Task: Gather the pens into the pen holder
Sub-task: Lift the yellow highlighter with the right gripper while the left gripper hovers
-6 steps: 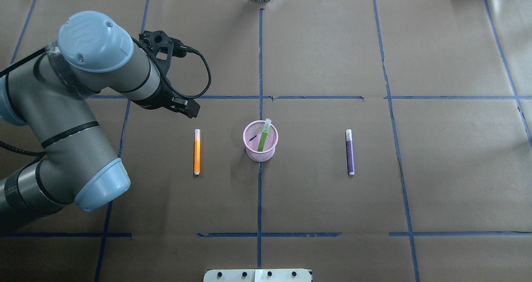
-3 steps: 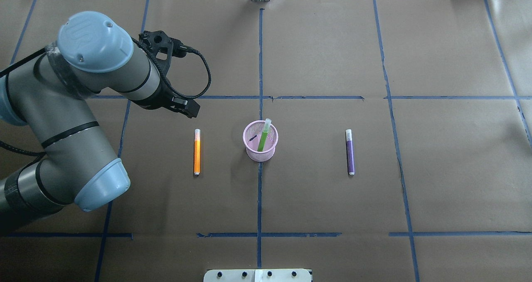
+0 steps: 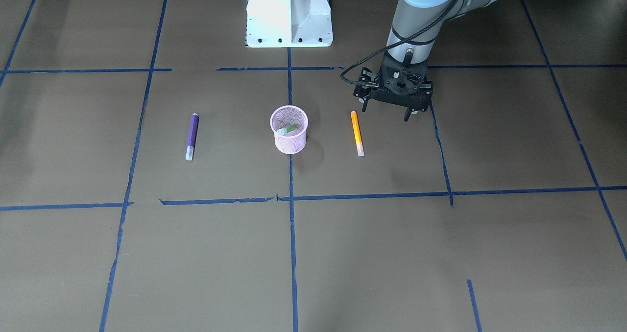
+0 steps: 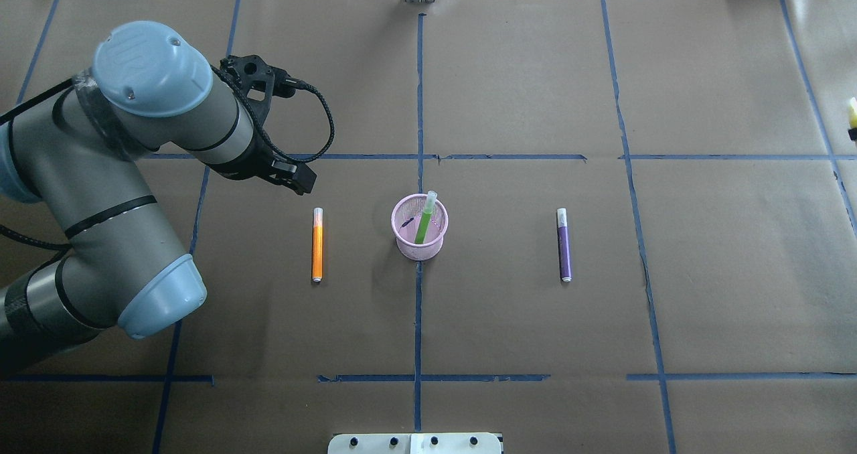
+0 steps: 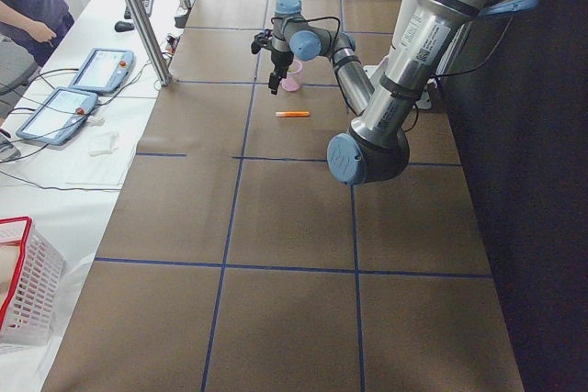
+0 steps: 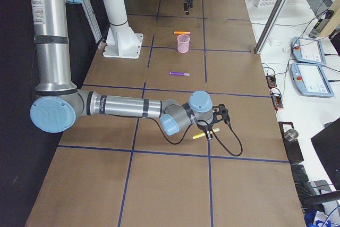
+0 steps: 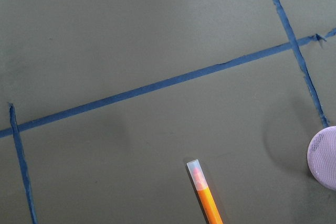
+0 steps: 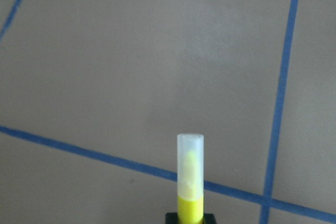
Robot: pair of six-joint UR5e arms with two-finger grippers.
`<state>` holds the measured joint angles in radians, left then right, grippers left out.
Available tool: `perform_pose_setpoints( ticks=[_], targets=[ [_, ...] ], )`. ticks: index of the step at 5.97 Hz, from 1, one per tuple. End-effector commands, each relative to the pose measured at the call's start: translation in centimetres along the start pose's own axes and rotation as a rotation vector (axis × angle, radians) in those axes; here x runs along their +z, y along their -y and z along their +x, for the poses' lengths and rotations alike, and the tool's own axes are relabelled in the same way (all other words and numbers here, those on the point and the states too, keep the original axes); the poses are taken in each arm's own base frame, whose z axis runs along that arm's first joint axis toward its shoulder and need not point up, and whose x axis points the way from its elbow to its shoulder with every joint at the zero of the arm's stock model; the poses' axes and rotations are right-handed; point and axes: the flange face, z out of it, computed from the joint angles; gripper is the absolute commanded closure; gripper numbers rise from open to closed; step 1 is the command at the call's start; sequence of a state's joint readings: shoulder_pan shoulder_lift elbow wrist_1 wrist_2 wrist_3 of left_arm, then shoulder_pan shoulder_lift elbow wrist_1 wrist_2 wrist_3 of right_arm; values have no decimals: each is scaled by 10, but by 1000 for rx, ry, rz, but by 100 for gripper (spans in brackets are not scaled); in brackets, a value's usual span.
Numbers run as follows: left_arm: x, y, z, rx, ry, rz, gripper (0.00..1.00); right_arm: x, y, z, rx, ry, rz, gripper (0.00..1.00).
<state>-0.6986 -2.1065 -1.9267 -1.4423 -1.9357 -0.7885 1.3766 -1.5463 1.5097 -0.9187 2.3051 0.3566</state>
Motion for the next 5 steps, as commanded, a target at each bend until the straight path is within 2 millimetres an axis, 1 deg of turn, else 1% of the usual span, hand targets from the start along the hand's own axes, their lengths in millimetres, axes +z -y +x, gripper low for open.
perform_pose_setpoints(
  ticks=[1, 2, 3, 4, 5],
  targets=[
    [8, -5, -14, -14, 10, -24, 0, -52, 40, -109, 217, 134, 158, 100],
    [8, -5, -15, -15, 11, -25, 0, -70, 51, -173, 246, 174, 221, 100],
    [10, -6, -15, -17, 12, -29, 0, -67, 44, -233, 248, 189, 271, 100],
    [12, -6, -15, -17, 13, -32, 0, -61, 39, -288, 265, 226, 300, 99],
    [12, -5, -14, -17, 11, -30, 0, -47, 23, -348, 234, 237, 362, 97]
  ],
)
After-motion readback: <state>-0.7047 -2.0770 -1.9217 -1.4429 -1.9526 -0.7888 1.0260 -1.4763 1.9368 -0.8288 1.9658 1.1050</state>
